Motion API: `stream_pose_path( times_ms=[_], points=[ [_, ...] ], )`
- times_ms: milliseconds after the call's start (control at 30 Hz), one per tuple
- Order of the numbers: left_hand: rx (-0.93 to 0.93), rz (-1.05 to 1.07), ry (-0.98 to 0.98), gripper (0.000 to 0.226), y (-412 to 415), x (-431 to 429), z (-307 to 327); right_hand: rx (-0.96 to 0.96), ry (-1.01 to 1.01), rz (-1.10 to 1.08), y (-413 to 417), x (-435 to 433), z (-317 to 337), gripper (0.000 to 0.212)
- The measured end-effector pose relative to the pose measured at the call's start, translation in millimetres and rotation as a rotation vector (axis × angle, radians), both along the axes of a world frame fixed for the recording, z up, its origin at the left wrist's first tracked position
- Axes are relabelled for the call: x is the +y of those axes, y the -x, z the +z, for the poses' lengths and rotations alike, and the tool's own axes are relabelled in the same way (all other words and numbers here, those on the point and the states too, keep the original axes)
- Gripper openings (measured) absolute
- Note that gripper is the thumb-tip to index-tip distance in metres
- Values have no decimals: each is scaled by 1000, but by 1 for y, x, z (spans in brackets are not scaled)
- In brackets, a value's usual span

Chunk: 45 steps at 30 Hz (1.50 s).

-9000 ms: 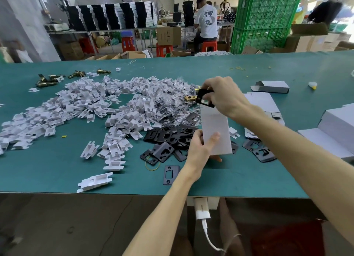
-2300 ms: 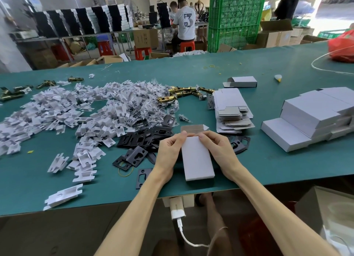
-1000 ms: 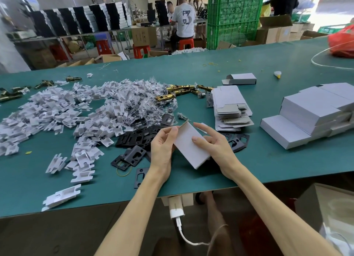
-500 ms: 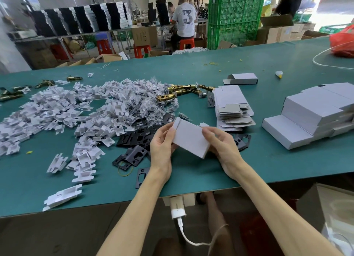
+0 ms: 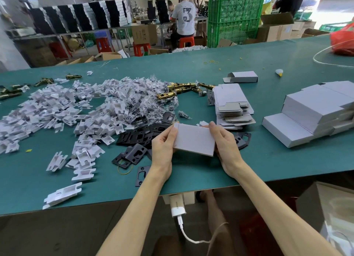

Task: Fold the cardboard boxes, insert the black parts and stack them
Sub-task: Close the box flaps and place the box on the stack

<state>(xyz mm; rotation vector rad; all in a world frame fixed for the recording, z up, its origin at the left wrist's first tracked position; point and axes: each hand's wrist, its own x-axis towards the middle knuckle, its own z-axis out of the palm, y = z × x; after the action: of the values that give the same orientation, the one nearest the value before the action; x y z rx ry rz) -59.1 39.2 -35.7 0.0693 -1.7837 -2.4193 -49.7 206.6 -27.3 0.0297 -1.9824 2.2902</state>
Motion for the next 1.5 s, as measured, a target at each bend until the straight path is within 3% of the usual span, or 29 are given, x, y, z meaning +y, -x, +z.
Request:
stream_pose_path(
  times_ms=[300, 633, 900, 1067, 1267, 1433, 1500],
  points=[
    [12, 1, 45, 26, -1, 0, 0, 51, -55, 5, 3, 0, -4, 48],
    [59, -47, 88, 24, -3, 1, 2, 141, -257, -50, 5, 2, -10, 55],
    [47, -2, 95, 27, -3, 0, 2, 114, -207, 4, 5, 3, -10, 46],
    [17, -6, 52, 21, -2, 0, 2, 115, -148, -3, 5, 5, -11, 56],
    [-29, -16, -23, 27, -1, -2, 4, 101, -132, 26, 4, 4, -8, 40],
    [-19, -36, 11, 28, -1, -2, 3, 93, -107, 22, 3, 4, -7, 60],
    [-6, -51, 43, 27, -1, -1, 2, 80, -97, 8, 3, 3, -6, 52]
  ],
)
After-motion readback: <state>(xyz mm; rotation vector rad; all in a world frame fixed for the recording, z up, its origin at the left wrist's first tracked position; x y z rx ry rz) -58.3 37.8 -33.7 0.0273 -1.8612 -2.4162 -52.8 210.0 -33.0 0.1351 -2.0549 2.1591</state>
